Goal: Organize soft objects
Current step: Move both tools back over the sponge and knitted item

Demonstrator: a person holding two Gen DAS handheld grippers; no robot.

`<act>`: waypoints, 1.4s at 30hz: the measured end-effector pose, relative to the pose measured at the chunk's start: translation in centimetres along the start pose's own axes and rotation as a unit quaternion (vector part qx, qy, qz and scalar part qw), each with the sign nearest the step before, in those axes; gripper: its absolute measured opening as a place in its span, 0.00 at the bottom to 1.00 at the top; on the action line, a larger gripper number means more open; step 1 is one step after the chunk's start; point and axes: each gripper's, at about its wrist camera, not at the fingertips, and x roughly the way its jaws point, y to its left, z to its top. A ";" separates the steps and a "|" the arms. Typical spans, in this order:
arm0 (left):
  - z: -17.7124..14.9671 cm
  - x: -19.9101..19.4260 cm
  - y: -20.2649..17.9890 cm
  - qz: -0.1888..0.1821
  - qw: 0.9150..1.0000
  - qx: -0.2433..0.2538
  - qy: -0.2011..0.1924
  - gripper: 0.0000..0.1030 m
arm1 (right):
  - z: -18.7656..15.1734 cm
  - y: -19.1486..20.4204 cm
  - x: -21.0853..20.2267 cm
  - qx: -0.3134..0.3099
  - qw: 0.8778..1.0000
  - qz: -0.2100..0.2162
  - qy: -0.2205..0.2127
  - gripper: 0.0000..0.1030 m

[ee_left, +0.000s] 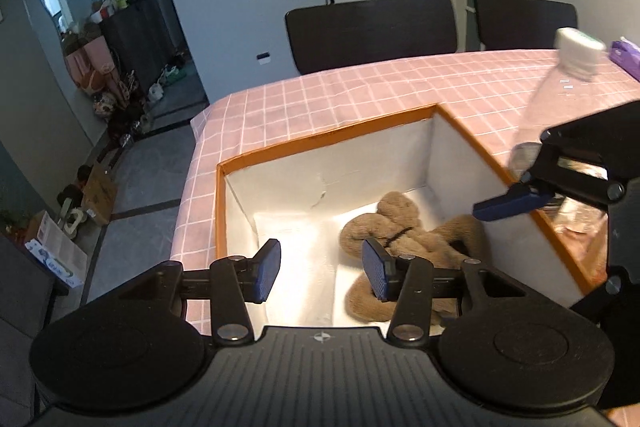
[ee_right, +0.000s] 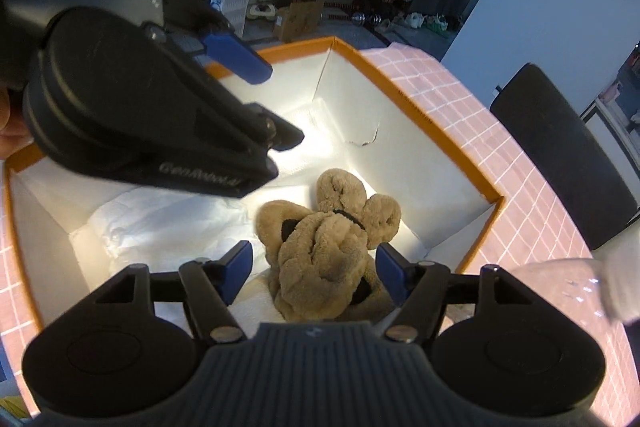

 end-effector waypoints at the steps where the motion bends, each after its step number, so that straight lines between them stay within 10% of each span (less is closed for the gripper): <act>1: 0.0 -0.5 -0.2 0.000 1.000 0.003 -0.005 0.53 | -0.2 0.1 -0.6 0.001 1.000 -0.001 -0.005 0.65; 20: -1.2 -9.1 -10.8 -0.118 0.982 0.078 -0.129 0.50 | -11.4 -5.4 -15.2 0.131 0.988 -0.041 -0.067 0.67; 42: 0.1 4.1 -23.2 -0.157 0.956 0.248 0.008 0.72 | -22.9 -13.8 -11.1 0.219 0.972 -0.075 0.042 0.67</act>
